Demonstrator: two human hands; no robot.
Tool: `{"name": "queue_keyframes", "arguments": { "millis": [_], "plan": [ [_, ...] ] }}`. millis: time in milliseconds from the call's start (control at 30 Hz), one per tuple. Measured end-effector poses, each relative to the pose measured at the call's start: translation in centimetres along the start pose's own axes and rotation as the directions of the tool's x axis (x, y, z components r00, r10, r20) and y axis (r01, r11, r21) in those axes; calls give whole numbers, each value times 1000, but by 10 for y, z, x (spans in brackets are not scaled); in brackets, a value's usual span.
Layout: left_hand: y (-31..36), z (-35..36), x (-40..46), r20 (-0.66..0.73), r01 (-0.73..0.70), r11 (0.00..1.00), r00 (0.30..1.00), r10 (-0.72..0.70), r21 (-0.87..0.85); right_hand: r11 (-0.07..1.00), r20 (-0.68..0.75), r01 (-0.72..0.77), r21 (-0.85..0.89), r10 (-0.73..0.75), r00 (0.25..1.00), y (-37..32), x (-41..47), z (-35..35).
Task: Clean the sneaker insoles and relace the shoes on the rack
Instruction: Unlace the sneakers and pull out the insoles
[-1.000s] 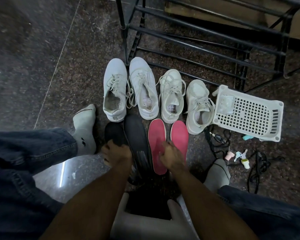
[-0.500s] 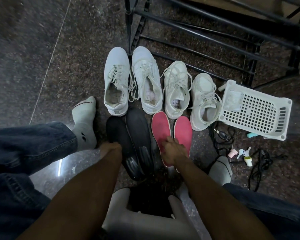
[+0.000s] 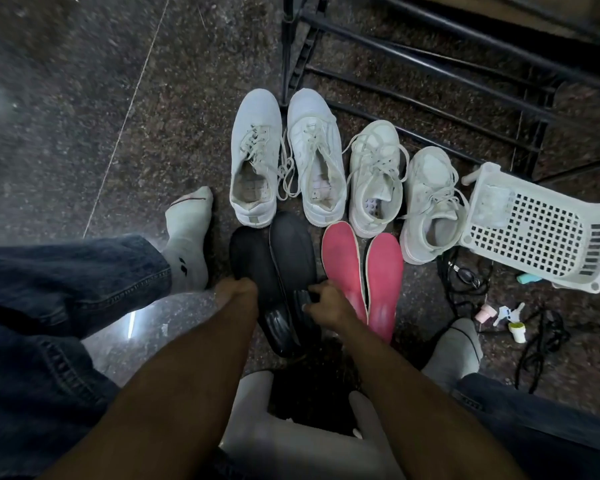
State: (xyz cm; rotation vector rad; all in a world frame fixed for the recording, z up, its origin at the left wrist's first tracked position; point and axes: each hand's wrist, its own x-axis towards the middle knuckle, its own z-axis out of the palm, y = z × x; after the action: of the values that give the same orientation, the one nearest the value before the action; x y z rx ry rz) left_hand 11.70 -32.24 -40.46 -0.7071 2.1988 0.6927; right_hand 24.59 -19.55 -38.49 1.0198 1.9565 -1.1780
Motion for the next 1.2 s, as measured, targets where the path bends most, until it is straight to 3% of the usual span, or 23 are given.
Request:
{"name": "queue_keyframes", "arguments": {
  "millis": [67, 200, 300, 400, 533, 633, 700, 767, 867, 1033, 1100, 1200],
  "plan": [
    [-3, 2, 5, -20, 3, 999, 1000, -4, -47, 999, -17, -12, 38, 12, 1000, 2, 2, -5],
    [-7, 5, 13, 85, -4, 999, 996, 9, -54, 999, -88, -22, -33, 19, 996, 8, 2, -17],
    [-7, 7, 7, -22, -34, 999, 999, 34, -5, 995, -78, -9, -98, 1, 997, 9, -1, -18],
    [-6, 10, 1, -43, -19, 999, 999, 17, -33, 992, -113, 10, -127, -25, 993, 8, -6, -13],
    [-66, 62, 109, 132, 25, 980, 991, 2, -199, 991, -205, -1, -134, -26, 978, 7, -16, -9],
    [-41, 46, 62, -75, 43, 981, 995, -58, -190, 993, -234, -16, -121, -13, 972, 11, -21, -17],
    [2, 16, -21, -228, -55, 998, 972, 53, -3, 993, -241, -40, -109, 12, 971, 16, -22, -25],
    [20, 9, -52, -229, -223, 971, 944, 236, 84, 995, -247, -53, -84, 30, 969, 21, -24, -36],
    [36, 16, -65, -203, -508, 849, 825, 528, 143, 998, -268, -63, -18, 56, 962, 30, -23, -52],
    [68, 22, -84, -254, -723, 665, 618, 744, 190, 1000, -358, -7, 16, 12, 934, 36, -23, -79],
    [78, 20, -82, -255, -709, 668, 619, 743, 227, 998, -409, 57, 5, -50, 911, 28, -23, -91],
    [89, 11, -74, -224, -594, 742, 713, 664, 311, 991, -478, 128, -31, -127, 869, 9, -19, -106]
  ]
}}
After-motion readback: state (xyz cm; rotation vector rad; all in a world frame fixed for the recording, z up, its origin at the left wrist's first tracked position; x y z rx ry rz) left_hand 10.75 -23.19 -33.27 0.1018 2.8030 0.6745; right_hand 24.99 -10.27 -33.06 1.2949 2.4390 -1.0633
